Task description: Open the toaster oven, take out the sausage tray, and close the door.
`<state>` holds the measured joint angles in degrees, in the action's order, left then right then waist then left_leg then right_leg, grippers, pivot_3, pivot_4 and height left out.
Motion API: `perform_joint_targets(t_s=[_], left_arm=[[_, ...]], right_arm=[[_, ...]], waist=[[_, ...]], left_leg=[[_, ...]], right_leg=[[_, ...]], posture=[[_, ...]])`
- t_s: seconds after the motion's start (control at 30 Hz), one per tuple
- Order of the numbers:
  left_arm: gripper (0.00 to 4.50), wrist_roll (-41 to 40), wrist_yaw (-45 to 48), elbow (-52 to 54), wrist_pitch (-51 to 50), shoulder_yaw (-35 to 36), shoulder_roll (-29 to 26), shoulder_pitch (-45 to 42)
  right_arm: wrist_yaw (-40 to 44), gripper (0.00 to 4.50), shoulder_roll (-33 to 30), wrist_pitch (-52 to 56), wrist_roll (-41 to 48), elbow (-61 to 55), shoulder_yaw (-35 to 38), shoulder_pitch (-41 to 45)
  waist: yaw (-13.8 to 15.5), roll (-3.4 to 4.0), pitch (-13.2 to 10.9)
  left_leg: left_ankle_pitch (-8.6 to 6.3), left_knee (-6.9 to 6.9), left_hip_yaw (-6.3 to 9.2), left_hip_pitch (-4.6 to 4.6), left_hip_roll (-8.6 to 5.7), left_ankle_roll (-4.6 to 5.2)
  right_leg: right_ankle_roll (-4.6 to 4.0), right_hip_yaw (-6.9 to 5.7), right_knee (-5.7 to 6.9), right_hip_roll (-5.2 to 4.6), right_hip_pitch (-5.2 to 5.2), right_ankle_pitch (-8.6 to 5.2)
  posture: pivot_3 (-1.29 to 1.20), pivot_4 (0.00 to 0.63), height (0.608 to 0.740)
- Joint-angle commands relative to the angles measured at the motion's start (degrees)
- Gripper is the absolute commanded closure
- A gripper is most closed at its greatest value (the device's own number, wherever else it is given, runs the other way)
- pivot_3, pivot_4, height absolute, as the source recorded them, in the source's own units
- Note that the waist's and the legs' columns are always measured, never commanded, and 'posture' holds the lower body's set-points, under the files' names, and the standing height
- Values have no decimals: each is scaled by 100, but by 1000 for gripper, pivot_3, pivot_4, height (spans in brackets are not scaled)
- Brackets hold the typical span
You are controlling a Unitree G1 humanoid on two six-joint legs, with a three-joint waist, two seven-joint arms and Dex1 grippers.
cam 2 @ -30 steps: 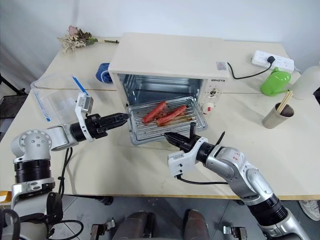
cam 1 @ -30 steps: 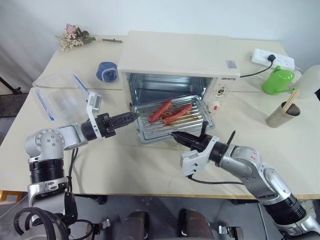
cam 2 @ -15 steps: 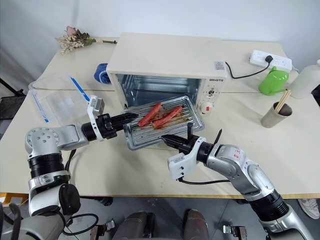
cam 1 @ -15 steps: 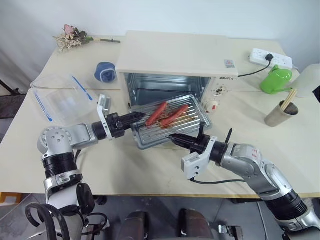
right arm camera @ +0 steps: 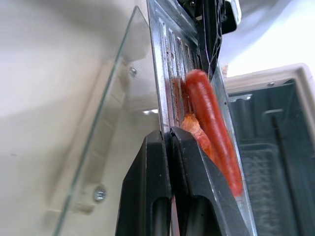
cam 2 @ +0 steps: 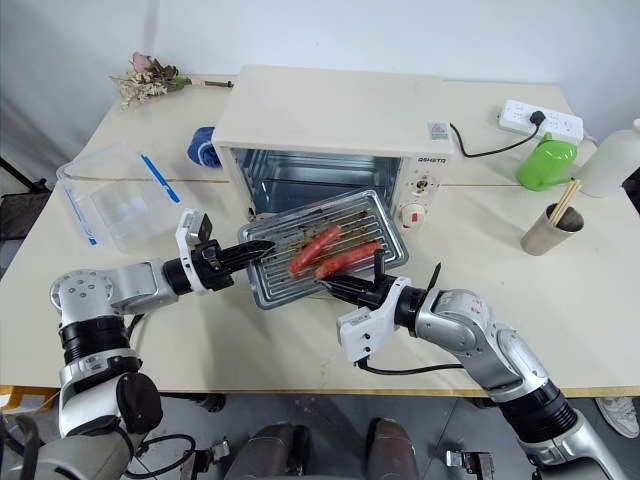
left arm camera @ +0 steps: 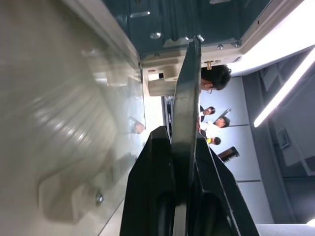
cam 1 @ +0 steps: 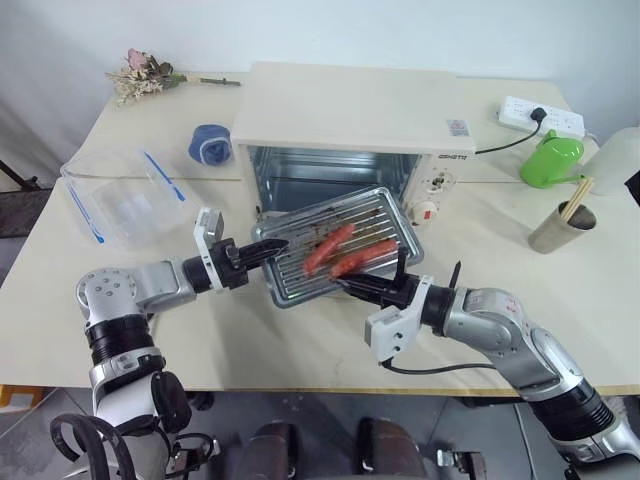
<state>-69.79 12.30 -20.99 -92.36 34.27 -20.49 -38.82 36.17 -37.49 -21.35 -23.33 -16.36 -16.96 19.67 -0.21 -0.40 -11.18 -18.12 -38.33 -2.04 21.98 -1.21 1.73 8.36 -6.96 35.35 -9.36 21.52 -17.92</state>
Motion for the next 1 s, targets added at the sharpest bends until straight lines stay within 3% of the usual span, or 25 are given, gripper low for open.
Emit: perform_joint_targets(t_s=[0.03, 0.13, 0.27, 0.43, 0.63, 0.73, 1.0], left_arm=[[4500, -1116, -628, 139, -14, 363, -325, 666], [4500, -2105, -1250, 187, 65, 575, -490, 1183], [4500, -4126, -2338, 792, 1076, 68, -767, 2312], [4500, -4321, -2228, 1698, 1646, 301, -668, 3405], [4500, -4321, -1873, 2556, 2199, 772, -340, 4420], [4500, -4321, -1519, 3044, 2456, 1024, -104, 5072], [4500, -4321, -1009, 4139, 3490, 1313, 1003, 6827]], right_arm=[[326, 3366, -13, 615, 1185, -290, 586, -90], [826, 2364, -286, 642, 1800, -298, 678, -171], [1548, 1012, -542, 765, 3069, -411, 944, -487], [1973, 1012, -662, 1423, 4339, -381, 1440, -690], [1993, 1012, -739, 2458, 4969, 235, 2064, -642], [2326, 1583, -958, 2877, 5084, 711, 2241, -759], [2719, 4402, -764, 2717, 4499, 2389, 1914, -468]], waist=[[-20, -1, 0], [-55, -2, 1], [4, -4, 2], [24, -5, 3], [25, -5, 3], [25, -5, 3], [19, -9, 5]], left_leg=[[0, 1, -1, -1, 0, 0], [-1, 15, -3, -21, 0, -2], [-3, 14, -2, -35, 0, -3], [-9, 14, 0, -57, 0, -4], [-13, 18, -4, -73, 1, -3], [-13, 21, -10, -71, 5, -4], [-36, 17, -30, -66, 8, 14]], right_leg=[[0, 3, -1, 0, 0, 0], [0, 15, 14, -1, -1, 0], [0, 51, 14, -9, -15, 0], [-1, 83, -40, -1, -63, 0], [-2, 85, -75, 2, -92, -1], [-6, 83, -90, 3, -92, -3], [-6, 84, -153, -2, -107, -3]], posture=[[0, 150, 740], [0, 150, 740], [0, 150, 740], [0, 150, 740], [0, 150, 740], [0, 150, 740], [0, 150, 740]])
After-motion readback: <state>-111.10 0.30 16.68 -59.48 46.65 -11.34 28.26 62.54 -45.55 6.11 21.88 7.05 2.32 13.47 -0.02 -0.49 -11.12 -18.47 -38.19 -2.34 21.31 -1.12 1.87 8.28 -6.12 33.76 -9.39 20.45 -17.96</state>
